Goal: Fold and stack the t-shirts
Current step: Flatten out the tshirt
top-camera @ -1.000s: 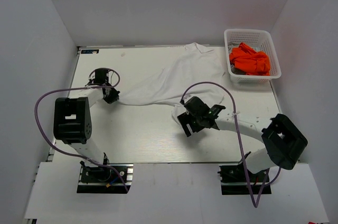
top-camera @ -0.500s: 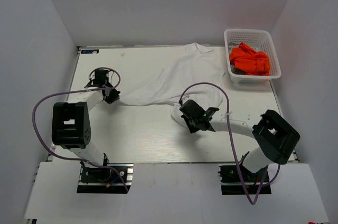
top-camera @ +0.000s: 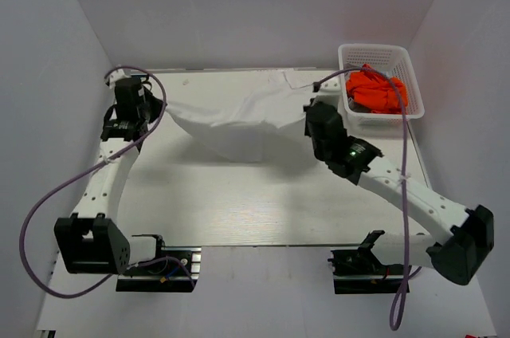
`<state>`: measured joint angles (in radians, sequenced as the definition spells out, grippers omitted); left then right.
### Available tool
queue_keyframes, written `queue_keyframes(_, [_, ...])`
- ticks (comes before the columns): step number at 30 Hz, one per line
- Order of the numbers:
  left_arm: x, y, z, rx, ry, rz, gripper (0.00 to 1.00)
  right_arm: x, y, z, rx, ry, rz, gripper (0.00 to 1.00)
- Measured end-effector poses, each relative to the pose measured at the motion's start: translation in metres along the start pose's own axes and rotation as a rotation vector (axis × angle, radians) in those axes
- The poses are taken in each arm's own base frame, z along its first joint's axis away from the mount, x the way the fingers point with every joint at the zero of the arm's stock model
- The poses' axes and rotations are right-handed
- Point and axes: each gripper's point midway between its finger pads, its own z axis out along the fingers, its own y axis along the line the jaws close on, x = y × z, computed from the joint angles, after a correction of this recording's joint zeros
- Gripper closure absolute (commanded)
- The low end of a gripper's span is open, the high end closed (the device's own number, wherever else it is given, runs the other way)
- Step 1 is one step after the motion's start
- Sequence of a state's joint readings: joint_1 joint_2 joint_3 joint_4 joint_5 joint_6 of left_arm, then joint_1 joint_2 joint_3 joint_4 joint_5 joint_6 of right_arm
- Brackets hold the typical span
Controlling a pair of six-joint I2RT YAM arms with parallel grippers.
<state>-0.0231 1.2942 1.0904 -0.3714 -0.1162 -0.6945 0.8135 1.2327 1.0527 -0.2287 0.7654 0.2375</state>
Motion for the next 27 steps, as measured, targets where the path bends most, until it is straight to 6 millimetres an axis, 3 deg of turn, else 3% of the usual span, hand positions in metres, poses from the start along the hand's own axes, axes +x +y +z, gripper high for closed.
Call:
queue_keyframes(3, [-0.05, -0.031, -0.034, 0.076, -0.132, -0.013, 1.0, -0.061, -0.031, -0.017, 0.073, -0.171, 0.062, 1.0])
queue_keyframes(7, [-0.098, -0.061, -0.082, 0.165, -0.263, -0.023, 1.0, -0.136, -0.056, -0.048, 0.115, -0.348, 0.104, 1.0])
queue_keyframes(11, [-0.131, -0.079, -0.142, 0.25, -0.374, -0.019, 1.0, -0.193, -0.072, -0.084, 0.097, -0.469, 0.114, 1.0])
queue_keyframes(12, [-0.138, -0.082, -0.159, 0.273, -0.403, -0.018, 1.0, -0.216, -0.08, -0.101, 0.088, -0.517, 0.135, 1.0])
queue_keyframes(15, [-0.16, -0.094, -0.22, 0.361, -0.499, -0.013, 1.0, -0.261, -0.095, -0.143, 0.037, -0.613, 0.154, 1.0])
queue_keyframes(19, [-0.181, -0.103, -0.305, 0.49, -0.632, -0.008, 1.0, -0.294, -0.112, -0.197, -0.068, -0.705, 0.156, 1.0])
queue_keyframes(23, [-0.186, -0.101, -0.385, 0.605, -0.749, -0.002, 1.0, -0.316, -0.118, -0.254, -0.239, -0.809, 0.133, 1.0])
queue_keyframes(27, [-0.187, -0.103, -0.436, 0.695, -0.814, 0.019, 1.0, -0.32, -0.129, -0.297, -0.334, -0.887, 0.117, 1.0])
